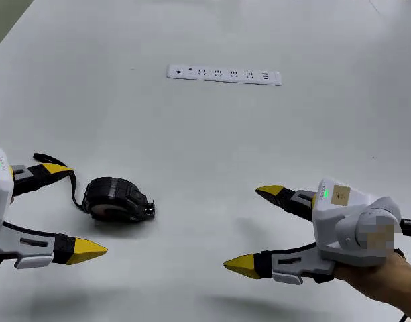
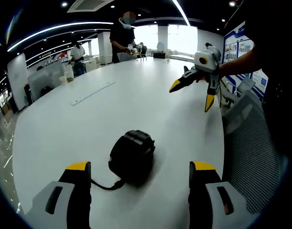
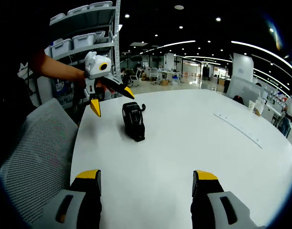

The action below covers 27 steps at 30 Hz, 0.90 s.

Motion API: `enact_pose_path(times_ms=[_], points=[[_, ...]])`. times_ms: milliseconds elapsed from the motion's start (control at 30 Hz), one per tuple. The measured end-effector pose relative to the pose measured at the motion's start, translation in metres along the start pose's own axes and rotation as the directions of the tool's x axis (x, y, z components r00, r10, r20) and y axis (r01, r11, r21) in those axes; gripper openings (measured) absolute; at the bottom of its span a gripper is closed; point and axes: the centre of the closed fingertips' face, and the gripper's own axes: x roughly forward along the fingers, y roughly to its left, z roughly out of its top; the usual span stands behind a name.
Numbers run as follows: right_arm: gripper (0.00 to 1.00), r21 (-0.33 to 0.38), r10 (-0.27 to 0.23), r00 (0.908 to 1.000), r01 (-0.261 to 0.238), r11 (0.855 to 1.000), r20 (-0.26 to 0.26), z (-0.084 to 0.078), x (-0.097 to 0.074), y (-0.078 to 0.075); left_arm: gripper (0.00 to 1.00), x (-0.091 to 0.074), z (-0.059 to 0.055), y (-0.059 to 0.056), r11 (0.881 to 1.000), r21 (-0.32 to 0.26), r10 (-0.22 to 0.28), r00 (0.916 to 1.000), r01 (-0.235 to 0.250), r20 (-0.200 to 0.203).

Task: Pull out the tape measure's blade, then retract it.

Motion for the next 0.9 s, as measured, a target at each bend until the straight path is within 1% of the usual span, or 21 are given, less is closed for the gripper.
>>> enact_pose_path(times_ms=[100, 200, 267, 300, 367, 433, 667, 733, 900], points=[[0.73, -0.028, 0.022, 0.9998, -0.022, 0.999, 0.000, 0.003, 0.006, 0.000, 0.76, 0.002, 0.001, 0.002, 1.000, 0.023, -0.015, 0.9998, 0.015, -0.010], [0.72, -0.043, 0.040, 0.9992, -0.040, 0.998, -0.002, 0.004, 0.013, -0.002, 0.72, 0.004, 0.002, 0.005, 0.999, 0.039, -0.027, 0.9994, 0.028, -0.021], [0.68, -0.053, 0.049, 0.9988, -0.049, 0.997, -0.004, 0.006, 0.017, -0.002, 0.68, 0.005, 0.002, 0.006, 0.998, 0.046, -0.035, 0.9990, 0.036, -0.027], [0.67, -0.059, 0.059, 0.9983, -0.059, 0.997, -0.004, 0.007, 0.020, -0.002, 0.66, 0.006, 0.001, 0.006, 0.997, 0.056, -0.046, 0.9983, 0.048, -0.037], [0.67, -0.072, 0.068, 0.9976, -0.069, 0.995, -0.006, 0.009, 0.026, -0.002, 0.63, 0.008, 0.000, 0.007, 0.996, 0.071, -0.053, 0.9974, 0.057, -0.047], [0.64, -0.081, 0.085, 0.9964, -0.085, 0.993, -0.006, 0.011, 0.030, -0.002, 0.60, 0.009, -0.001, 0.009, 0.994, 0.082, -0.062, 0.9963, 0.067, -0.059], [0.60, -0.101, 0.106, 0.9943, -0.107, 0.989, -0.008, 0.016, 0.044, -0.003, 0.50, 0.012, -0.003, 0.013, 0.989, 0.116, -0.082, 0.9927, 0.092, -0.088], [0.59, -0.119, 0.110, 0.9939, -0.110, 0.987, -0.007, 0.016, 0.048, -0.003, 0.48, 0.014, -0.005, 0.014, 0.987, 0.126, -0.087, 0.9914, 0.099, -0.097], [0.52, -0.134, 0.139, 0.9902, -0.140, 0.981, -0.015, 0.018, 0.058, -0.001, 0.44, 0.016, -0.007, 0.015, 0.983, 0.140, -0.102, 0.9880, 0.118, -0.116]])
